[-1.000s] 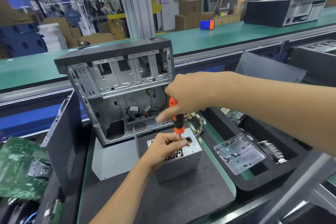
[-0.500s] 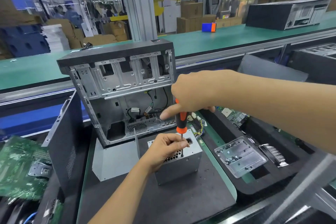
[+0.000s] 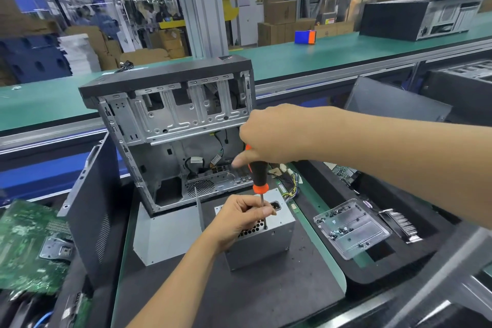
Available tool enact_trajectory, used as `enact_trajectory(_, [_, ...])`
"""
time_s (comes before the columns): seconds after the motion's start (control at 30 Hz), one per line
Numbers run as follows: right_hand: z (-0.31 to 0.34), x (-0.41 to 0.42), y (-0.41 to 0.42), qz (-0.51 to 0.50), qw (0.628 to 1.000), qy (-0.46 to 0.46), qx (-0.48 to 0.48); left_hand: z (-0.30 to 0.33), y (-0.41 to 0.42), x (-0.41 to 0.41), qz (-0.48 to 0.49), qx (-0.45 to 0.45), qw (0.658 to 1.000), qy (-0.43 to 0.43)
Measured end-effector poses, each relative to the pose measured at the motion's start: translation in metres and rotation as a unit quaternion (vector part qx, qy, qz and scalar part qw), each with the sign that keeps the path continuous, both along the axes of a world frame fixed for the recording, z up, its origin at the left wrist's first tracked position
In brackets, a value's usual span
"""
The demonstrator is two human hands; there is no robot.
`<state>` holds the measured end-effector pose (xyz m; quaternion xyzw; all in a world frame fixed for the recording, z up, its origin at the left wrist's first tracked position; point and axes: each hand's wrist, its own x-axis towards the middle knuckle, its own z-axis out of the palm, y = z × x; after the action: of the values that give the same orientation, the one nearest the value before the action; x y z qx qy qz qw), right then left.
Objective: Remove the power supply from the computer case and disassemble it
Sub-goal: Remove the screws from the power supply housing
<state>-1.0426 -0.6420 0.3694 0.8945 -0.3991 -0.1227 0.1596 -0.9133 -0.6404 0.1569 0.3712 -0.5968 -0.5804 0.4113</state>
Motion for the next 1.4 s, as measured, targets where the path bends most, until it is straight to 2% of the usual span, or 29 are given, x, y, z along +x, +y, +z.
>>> enact_trajectory(0.17, [0.018,-0.006,-0.003,0.064,0.979,0.018,0.194,0.0,-0.001,0.0,-0.009,-0.003,1.0,-0.014])
enact_trajectory(0.23, [0.017,-0.005,-0.002,0.046,0.983,0.008,0.179,-0.001,-0.001,0.001,-0.008,-0.002,1.0,-0.019])
enact_trajectory(0.33, [0.007,-0.003,0.001,-0.032,0.994,-0.017,0.106,-0.001,-0.001,0.001,-0.011,-0.001,1.0,-0.01])
enact_trajectory(0.43, [-0.003,-0.001,-0.001,-0.009,1.0,-0.009,0.011,-0.001,-0.001,0.0,-0.009,-0.007,1.0,-0.018])
enact_trajectory(0.6, [0.001,-0.006,-0.005,0.026,0.994,-0.015,0.108,0.001,-0.003,0.001,0.003,-0.012,0.999,-0.031])
enact_trajectory(0.87, [0.013,-0.014,-0.005,0.04,0.992,-0.07,0.099,0.005,-0.002,0.022,-0.004,-0.061,0.98,-0.189])
enact_trajectory(1.0, [0.018,-0.013,-0.006,0.043,0.99,-0.09,0.103,0.002,-0.001,0.023,0.033,-0.102,0.974,-0.2])
enact_trajectory(1.2, [0.021,-0.01,-0.01,0.045,0.988,-0.102,0.106,0.001,-0.001,0.03,0.123,-0.166,0.937,-0.281])
enact_trajectory(1.3, [0.021,-0.005,-0.01,0.046,0.987,-0.109,0.105,0.004,0.003,0.044,0.157,-0.136,0.936,-0.285])
enact_trajectory(1.4, [0.018,0.001,-0.01,0.048,0.987,-0.111,0.11,0.002,0.01,0.06,0.177,-0.079,0.916,-0.351])
